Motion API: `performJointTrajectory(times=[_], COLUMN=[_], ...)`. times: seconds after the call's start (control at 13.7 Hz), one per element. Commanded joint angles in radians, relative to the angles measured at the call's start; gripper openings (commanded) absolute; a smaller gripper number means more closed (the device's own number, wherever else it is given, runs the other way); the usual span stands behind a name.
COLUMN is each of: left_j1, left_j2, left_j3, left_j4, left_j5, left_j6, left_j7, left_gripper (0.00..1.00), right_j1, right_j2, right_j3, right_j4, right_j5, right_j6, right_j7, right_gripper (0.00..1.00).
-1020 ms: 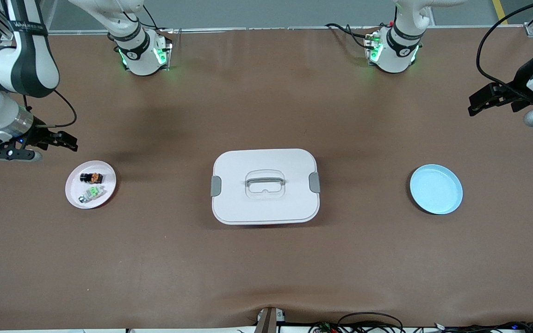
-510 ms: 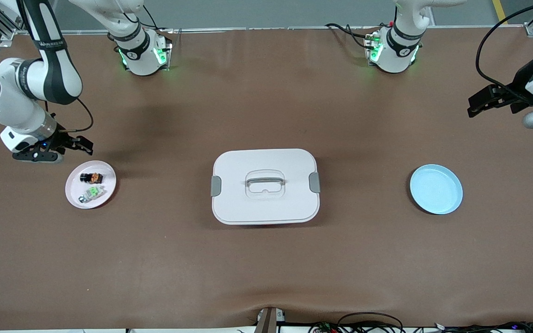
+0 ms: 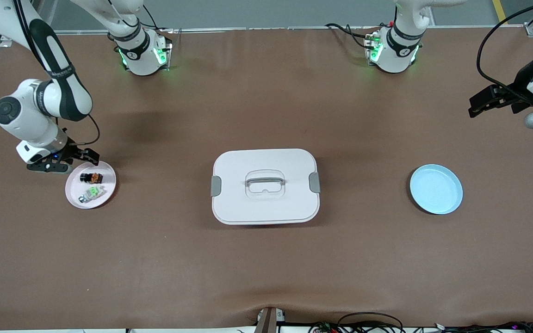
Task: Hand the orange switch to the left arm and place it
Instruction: 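Reach the right gripper down over the black-and-orange switch on the white plate, then close the right gripper on the black-and-orange switch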
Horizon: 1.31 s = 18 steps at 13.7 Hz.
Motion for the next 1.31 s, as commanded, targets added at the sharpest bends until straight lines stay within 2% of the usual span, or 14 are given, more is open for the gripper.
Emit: performJointTrajectory(times=[0.0,0.51,1.24], left_j1=[0.006,0.006,0.008], left_j2=[0.003,0.004,0.001], left_j3=[0.0,0.002,0.002], left_j4=[0.012,0.01,0.009], left_j5=[-0.005,-0.004,-0.001], left_j6=[0.003,0.005,-0.001], left_j7=[0.0,0.0,0.006], left_gripper=[1.0,1.0,1.0], right_j1=[-0.018,-0.01,-0.006], right_j2=[0.039,0.103,0.163], right_j3=[0.013,0.014,0.014], right_j4=[0.03,0.097,0.123], right_j5=[-0.019,-0.019,-0.019], right_j6=[0.011,0.017,0.019], right_j7=[0.0,0.002,0.002], right_gripper=[1.0,1.0,1.0])
